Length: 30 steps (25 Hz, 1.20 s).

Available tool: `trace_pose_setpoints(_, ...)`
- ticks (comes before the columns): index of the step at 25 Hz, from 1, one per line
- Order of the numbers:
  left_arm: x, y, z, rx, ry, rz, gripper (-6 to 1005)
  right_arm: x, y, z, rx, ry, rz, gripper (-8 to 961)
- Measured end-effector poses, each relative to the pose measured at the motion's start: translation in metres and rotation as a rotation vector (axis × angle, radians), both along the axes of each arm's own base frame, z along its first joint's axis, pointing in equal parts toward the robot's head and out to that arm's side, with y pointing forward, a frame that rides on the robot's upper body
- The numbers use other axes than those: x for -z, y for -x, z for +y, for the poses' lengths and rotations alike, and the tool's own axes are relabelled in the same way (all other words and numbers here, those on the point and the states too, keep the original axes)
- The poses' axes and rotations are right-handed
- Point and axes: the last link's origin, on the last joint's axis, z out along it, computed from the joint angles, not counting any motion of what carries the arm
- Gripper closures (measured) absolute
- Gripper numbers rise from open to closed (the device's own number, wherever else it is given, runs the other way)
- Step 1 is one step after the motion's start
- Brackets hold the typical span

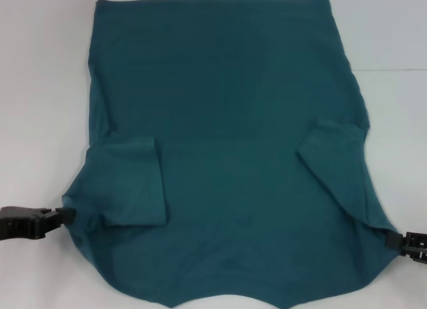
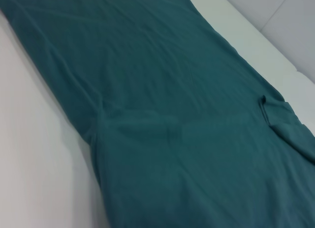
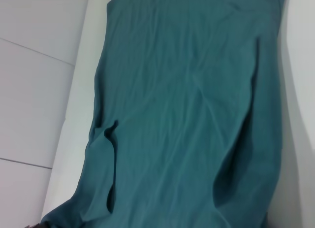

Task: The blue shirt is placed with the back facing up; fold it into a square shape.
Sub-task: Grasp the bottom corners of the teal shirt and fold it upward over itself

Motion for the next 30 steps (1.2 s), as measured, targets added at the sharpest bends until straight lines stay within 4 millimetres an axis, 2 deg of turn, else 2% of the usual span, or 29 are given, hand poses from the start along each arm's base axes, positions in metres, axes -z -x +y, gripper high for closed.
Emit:
trace_pose_setpoints(7,0.0,0.0,0.0,0.0,0.0,0.001,993,0.001,-0.001,-0.002,-0.002,0.0,-0.004,642)
trace_pose_setpoints(13,0.0,0.0,0.0,0.001,0.001,0.002,993,0.0,-0.003,-0.004,0.005,-0.007,-0.01,871)
trace_pose_setpoints(18,0.0,0.0,0.0,-0.004,0.001,-0.004,993,-0.001,-0.006,-0.006,-0.007,-0.026,-0.024,927)
trace_pose_setpoints(30,-0.008,0.004,-0.013,-0.121,0.004,-0.055,993,-0.01,-0.005,-0.013,-0.107,-0.078,-0.029,927)
